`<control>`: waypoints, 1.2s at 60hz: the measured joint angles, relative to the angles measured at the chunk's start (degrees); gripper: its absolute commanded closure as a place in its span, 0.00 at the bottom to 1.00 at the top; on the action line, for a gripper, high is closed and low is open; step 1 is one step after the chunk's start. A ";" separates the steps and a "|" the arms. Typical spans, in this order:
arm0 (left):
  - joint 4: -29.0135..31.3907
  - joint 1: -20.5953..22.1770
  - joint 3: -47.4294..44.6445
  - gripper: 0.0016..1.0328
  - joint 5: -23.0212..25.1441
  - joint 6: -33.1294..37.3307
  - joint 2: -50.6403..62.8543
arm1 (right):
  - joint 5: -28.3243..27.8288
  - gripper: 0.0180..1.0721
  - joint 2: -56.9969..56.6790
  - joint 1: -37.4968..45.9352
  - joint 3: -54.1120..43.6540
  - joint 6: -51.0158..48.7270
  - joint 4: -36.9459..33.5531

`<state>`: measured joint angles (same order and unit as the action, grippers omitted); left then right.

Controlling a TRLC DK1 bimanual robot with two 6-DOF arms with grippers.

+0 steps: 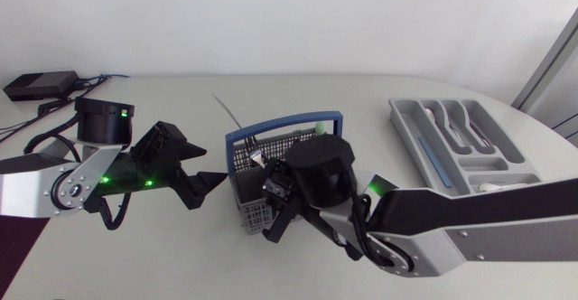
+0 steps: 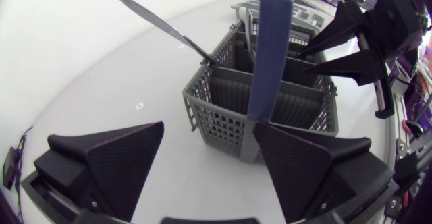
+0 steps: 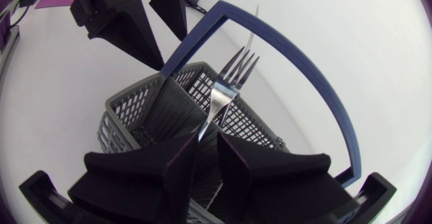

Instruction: Unload the cutlery basket into the drawer organizer.

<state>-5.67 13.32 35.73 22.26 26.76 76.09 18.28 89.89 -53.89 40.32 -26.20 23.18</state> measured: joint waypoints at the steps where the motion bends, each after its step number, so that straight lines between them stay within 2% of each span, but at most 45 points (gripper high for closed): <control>1: 0.00 0.00 0.00 0.09 0.00 0.00 0.00 | -0.33 0.57 0.00 0.24 0.20 0.35 -0.50; 13: -0.02 0.00 0.00 0.09 0.00 0.00 0.00 | -3.96 0.57 0.66 3.43 4.17 4.83 -3.96; 33: -0.04 -0.02 0.00 0.09 0.00 0.00 0.00 | -7.58 0.57 4.81 3.82 9.57 11.67 -8.90; 72: -0.26 0.00 0.00 0.09 0.00 0.00 0.00 | -8.04 0.58 7.72 4.90 13.92 15.61 -9.73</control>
<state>-5.93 13.32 35.73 22.26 26.76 76.09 10.24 97.60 -48.99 54.24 -10.59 13.45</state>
